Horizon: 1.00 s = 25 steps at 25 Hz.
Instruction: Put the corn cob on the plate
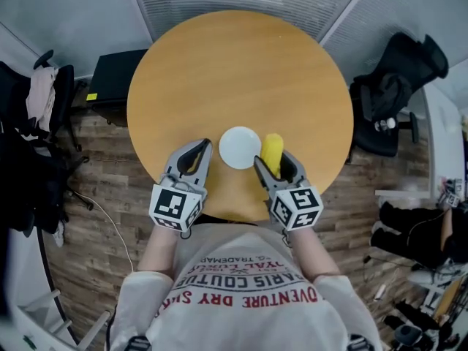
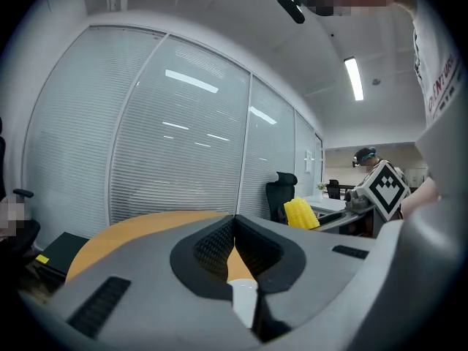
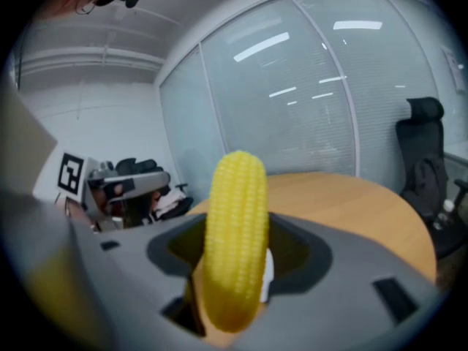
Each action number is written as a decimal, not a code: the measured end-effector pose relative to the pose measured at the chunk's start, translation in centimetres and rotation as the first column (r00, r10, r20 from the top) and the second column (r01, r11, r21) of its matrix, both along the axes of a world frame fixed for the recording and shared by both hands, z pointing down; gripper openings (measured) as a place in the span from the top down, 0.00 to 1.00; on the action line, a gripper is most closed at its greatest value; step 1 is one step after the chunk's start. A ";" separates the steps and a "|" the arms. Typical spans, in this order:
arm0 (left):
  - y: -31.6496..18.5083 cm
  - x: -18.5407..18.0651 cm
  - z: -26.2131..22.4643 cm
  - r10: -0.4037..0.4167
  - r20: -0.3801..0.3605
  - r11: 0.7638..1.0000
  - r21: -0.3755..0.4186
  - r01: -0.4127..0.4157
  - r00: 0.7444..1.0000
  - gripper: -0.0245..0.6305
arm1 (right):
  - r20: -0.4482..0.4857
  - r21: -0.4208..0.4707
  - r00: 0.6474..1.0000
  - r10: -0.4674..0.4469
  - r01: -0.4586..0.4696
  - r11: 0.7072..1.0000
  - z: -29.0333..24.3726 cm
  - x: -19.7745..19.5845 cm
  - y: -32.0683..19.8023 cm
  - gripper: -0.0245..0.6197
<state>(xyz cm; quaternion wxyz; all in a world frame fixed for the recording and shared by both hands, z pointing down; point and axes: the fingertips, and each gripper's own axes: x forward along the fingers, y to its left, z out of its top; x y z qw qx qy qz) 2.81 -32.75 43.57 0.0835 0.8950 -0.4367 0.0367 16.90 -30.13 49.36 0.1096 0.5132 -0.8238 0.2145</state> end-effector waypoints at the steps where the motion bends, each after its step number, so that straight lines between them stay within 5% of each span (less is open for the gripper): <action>1: -0.7 -0.2 0.4 0.004 -0.001 1.000 -0.007 -0.004 1.000 0.91 | -0.009 -0.017 1.000 0.000 0.000 1.000 0.6 -0.3 -0.6 0.55; 16: -5.6 -3.5 7.4 0.025 0.039 0.994 -0.111 -0.021 0.999 0.91 | -0.148 -0.313 0.985 -0.091 0.041 0.949 15.3 -3.4 -5.2 0.55; 25: -6.2 -3.8 10.8 0.015 0.057 0.982 -0.186 -0.004 0.998 0.91 | -0.170 -0.392 0.979 -0.114 0.039 0.919 19.0 -3.3 -6.4 0.55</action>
